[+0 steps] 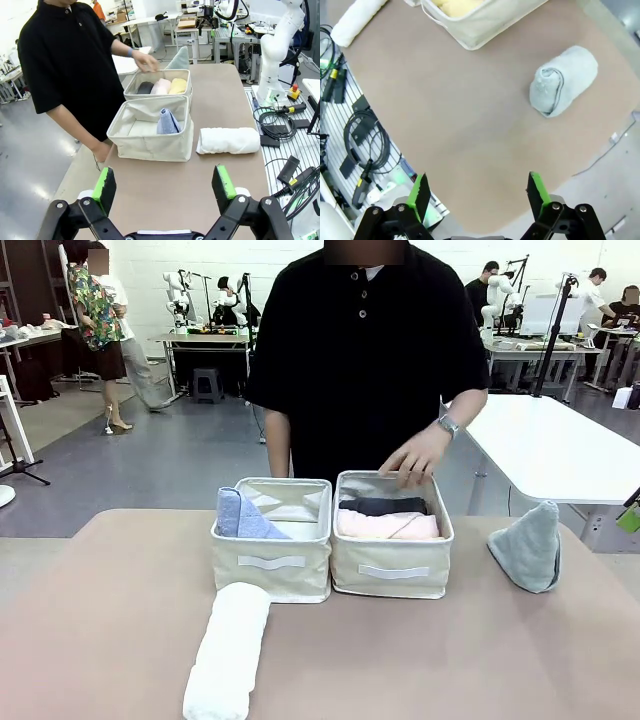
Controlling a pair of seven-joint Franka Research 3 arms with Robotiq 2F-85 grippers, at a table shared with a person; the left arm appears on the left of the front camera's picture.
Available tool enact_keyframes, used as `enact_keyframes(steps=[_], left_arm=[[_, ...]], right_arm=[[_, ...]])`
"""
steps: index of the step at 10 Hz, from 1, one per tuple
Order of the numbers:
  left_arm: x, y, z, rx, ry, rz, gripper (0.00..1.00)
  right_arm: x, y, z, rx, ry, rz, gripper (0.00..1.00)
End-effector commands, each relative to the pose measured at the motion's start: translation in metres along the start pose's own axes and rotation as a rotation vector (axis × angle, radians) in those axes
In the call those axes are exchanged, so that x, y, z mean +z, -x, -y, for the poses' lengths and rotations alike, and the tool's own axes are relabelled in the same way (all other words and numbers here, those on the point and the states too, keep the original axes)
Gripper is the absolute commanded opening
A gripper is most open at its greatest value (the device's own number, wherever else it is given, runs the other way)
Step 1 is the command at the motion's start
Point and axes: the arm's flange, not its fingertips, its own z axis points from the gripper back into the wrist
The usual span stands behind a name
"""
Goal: Sort the towels based on their folding style.
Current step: Pick up another triangle-folded towel from the table and place it in the left Fabric basket.
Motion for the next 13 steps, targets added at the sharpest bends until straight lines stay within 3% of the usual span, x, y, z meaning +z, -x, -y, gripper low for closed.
enact_keyframes(steps=[1,2,6,9,13], left_arm=[[0.0,0.001,0.004,-0.003,-0.002,-0.019,1.0],[0.0,0.001,0.004,-0.003,-0.002,-0.019,1.0],[0.0,0.001,0.004,-0.003,-0.002,-0.019,1.0],[0.0,0.001,0.004,-0.003,-0.002,-0.019,1.0],[0.0,0.001,0.004,-0.003,-0.002,-0.019,1.0]], right_arm=[[0.0,0.0,0.0,-0.001,0.001,-0.001,1.0],[-0.011,-0.027,-0.007,-0.131,0.166,-0.076,1.0],[-0.058,-0.085,-0.012,-0.329,0.424,-0.227,1.0],[-0.081,-0.104,-0.008,-0.379,0.372,-0.272,1.0],[-0.092,-0.107,0.009,-0.464,0.346,-0.231,1.0]])
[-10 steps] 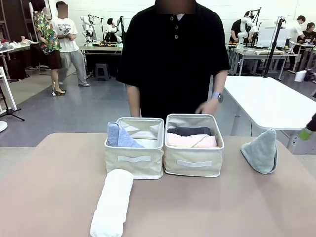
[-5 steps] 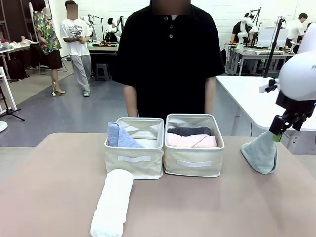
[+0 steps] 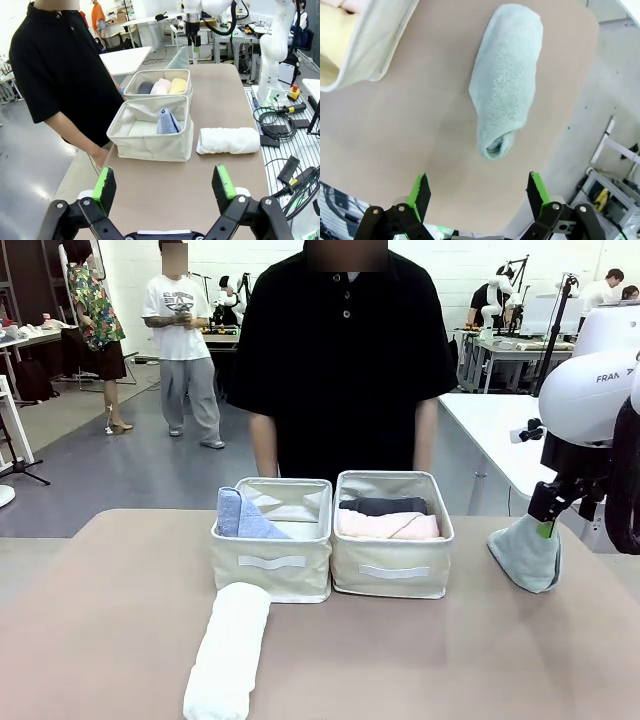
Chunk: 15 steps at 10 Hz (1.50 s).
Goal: Sort the towels based on their folding style.
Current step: Pick up another triangle-folded towel from the table and place it in the left Fabric basket.
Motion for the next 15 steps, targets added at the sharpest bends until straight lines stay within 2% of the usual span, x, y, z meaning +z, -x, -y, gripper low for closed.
enact_keyframes(steps=[1,7,10,15], left_arm=[[0.0,0.001,0.004,-0.003,-0.002,-0.019,1.0],[0.0,0.001,0.004,-0.003,-0.002,-0.019,1.0],[0.0,0.001,0.004,-0.003,-0.002,-0.019,1.0],[0.0,0.001,0.004,-0.003,-0.002,-0.019,1.0]], right_arm=[[-0.001,0.003,-0.005,0.021,0.01,-0.006,1.0],[0.001,-0.001,-0.004,0.013,-0.001,0.0,1.0],[-0.015,-0.021,0.009,-0.146,-0.032,-0.012,1.0],[-0.036,-0.044,0.02,-0.194,-0.027,-0.006,1.0]])
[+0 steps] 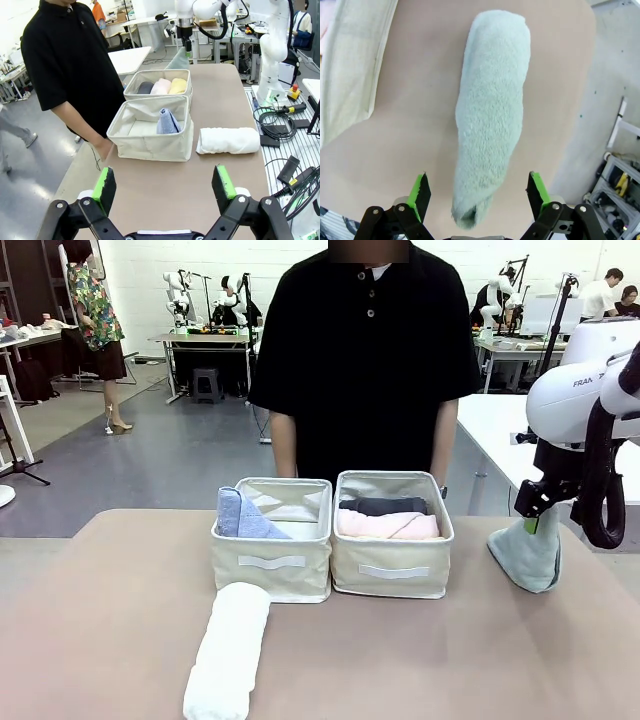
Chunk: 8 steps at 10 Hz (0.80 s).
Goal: Sort the towels based on their folding style.
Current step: Pick up another triangle-folded towel from the table and place it in the left Fabric basket.
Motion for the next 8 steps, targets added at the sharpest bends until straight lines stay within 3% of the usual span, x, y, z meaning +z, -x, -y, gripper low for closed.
enact_keyframes(steps=[1,3,4,5,6,7,8], left_arm=[[-0.001,0.001,0.004,-0.003,-0.002,-0.019,1.0],[-0.001,0.001,0.004,-0.003,-0.002,-0.019,1.0],[-0.001,0.001,0.004,-0.003,-0.002,-0.019,1.0],[-0.001,0.001,0.004,-0.003,-0.002,-0.019,1.0],[-0.001,0.001,0.004,-0.003,-0.002,-0.019,1.0],[-0.001,0.001,0.004,-0.003,-0.002,-0.019,1.0],[-0.001,0.001,0.004,-0.003,-0.002,-0.019,1.0]], right_arm=[[-0.008,-0.014,0.005,-0.048,-0.012,0.016,1.0],[-0.015,-0.021,0.014,-0.064,-0.037,0.026,1.0],[-0.017,-0.022,0.016,-0.04,-0.061,0.045,0.92],[-0.017,-0.022,0.017,-0.035,-0.068,0.045,0.41],[-0.017,-0.022,0.017,-0.031,-0.068,0.052,0.33],[-0.017,-0.022,0.017,-0.026,-0.068,0.054,0.0],[-0.018,-0.022,0.018,-0.024,-0.07,0.055,0.0]])
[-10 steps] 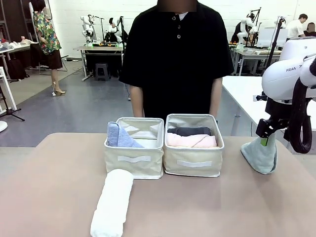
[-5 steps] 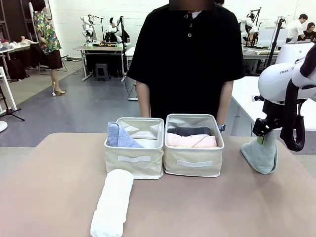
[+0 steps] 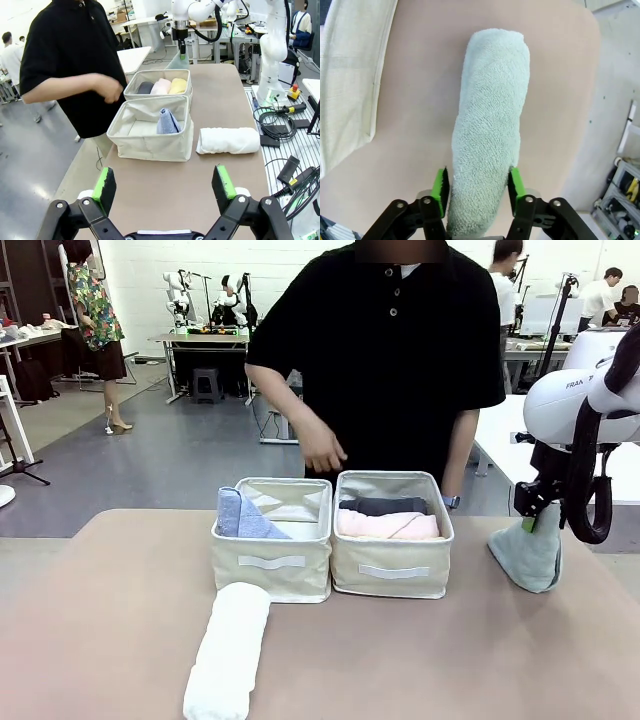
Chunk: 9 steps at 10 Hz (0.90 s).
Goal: Sort the towels based on their folding style.
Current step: Pick up another triangle-folded towel from the table and place it in the left Fabric basket.
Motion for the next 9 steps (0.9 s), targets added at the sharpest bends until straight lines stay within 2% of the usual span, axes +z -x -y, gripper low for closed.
enact_keyframes(steps=[1,2,3,6,8,9], left_arm=[[-0.001,0.001,0.004,-0.003,-0.002,-0.019,1.0],[-0.001,0.001,0.004,-0.003,-0.002,-0.019,1.0],[-0.001,0.001,0.004,-0.003,-0.002,-0.019,1.0],[-0.001,0.001,0.004,-0.003,-0.002,-0.019,1.0],[-0.001,0.001,0.004,-0.003,-0.002,-0.019,1.0],[-0.001,0.001,0.004,-0.003,-0.002,-0.019,1.0]], right_arm=[[-0.003,-0.002,0.005,0.018,-0.025,0.017,0.0],[-0.003,-0.001,0.005,0.02,-0.028,0.015,0.13],[-0.004,0.0,0.006,0.021,-0.03,0.013,0.02],[0.004,0.006,0.006,0.031,-0.046,0.016,0.0],[0.057,0.038,-0.009,0.105,-0.05,0.007,0.03],[0.094,0.066,-0.021,0.216,-0.033,0.034,0.03]])
